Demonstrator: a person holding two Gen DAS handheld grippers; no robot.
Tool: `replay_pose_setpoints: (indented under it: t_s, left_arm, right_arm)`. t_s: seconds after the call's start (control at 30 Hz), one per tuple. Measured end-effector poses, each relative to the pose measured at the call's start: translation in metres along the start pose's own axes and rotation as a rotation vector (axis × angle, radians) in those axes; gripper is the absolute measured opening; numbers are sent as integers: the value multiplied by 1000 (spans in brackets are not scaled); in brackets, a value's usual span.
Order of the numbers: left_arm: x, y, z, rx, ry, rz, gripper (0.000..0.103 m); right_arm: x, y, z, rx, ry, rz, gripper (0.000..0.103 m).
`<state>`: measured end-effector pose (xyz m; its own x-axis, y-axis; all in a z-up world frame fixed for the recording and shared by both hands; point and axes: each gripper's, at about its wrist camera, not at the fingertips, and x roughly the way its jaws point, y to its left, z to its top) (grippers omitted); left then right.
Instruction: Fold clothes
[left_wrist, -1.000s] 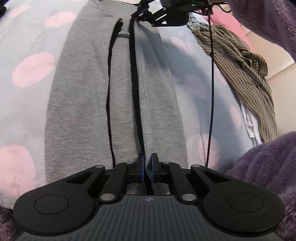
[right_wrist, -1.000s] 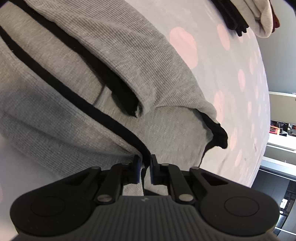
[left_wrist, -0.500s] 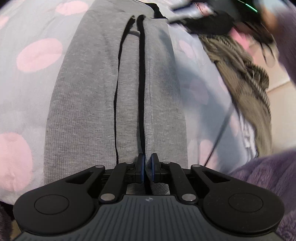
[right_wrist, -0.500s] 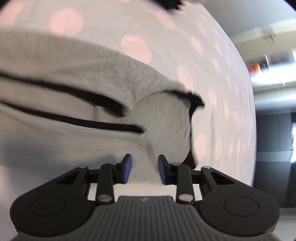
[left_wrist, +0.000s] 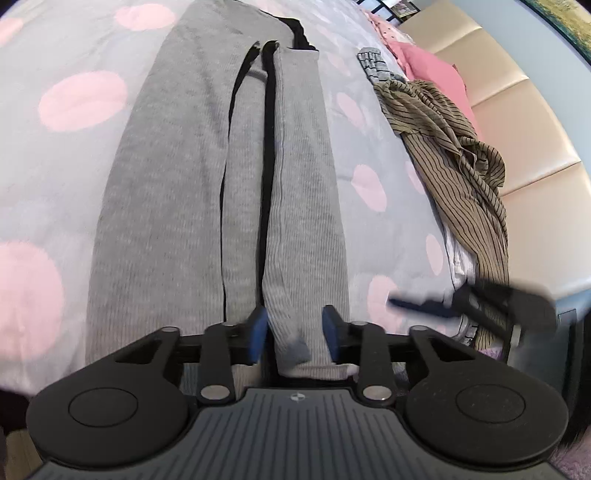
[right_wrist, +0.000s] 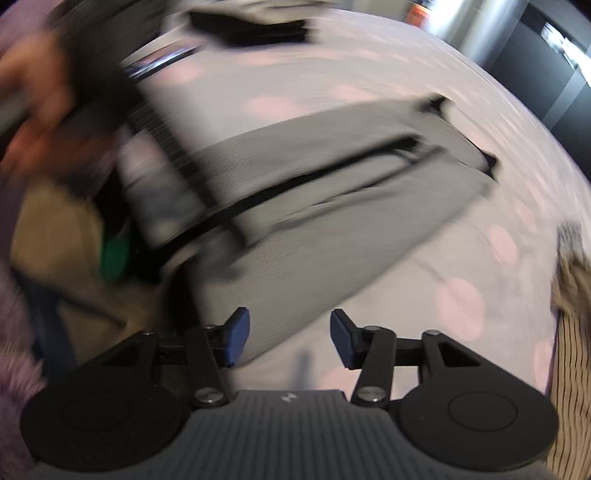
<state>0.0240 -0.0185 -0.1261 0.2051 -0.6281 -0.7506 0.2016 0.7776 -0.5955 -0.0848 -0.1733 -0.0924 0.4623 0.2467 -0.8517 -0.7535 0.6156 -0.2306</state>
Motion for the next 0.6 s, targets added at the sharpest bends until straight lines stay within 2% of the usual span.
replay_pose_setpoints:
  t_s: [0.03,0.1,0.17,0.2,0.23,0.27,0.33,0.4,0.43,0.6]
  left_arm:
    - [-1,-1,-1,6,2,6,42]
    - [1,-2,-3,15,16,16,42]
    - [4,-3,-6,24,35,25,42]
    - [7,-3,-6,28,46,32,38]
    - [8,-3,-7,33,55,37,28]
    - [8,-3,-8,37,61,38,24]
    - [8,-4,-10,49,70,40,11]
    - [7,-5,-11,59,71,30,5]
    - [6,-6,-12,62,71,24,4]
    - [1,-15,-18,113,86,-15,3]
  right_arm:
    - [2,17,-3,-55,3,-13,65]
    - [8,50,-9,-159,13,-37,66]
    - [18,65,-14,-192,33,-73,66]
    - [21,65,-15,-180,31,-96,64]
    - [23,63,-16,-158,27,-105,62]
    - [25,61,-17,-139,22,-112,59]
    - [27,57,-18,-127,9,-113,32]
    - [27,55,-19,-104,10,-117,18]
    - [24,52,-19,-80,15,-115,7]
    - [-1,38,-18,27,17,-85,7]
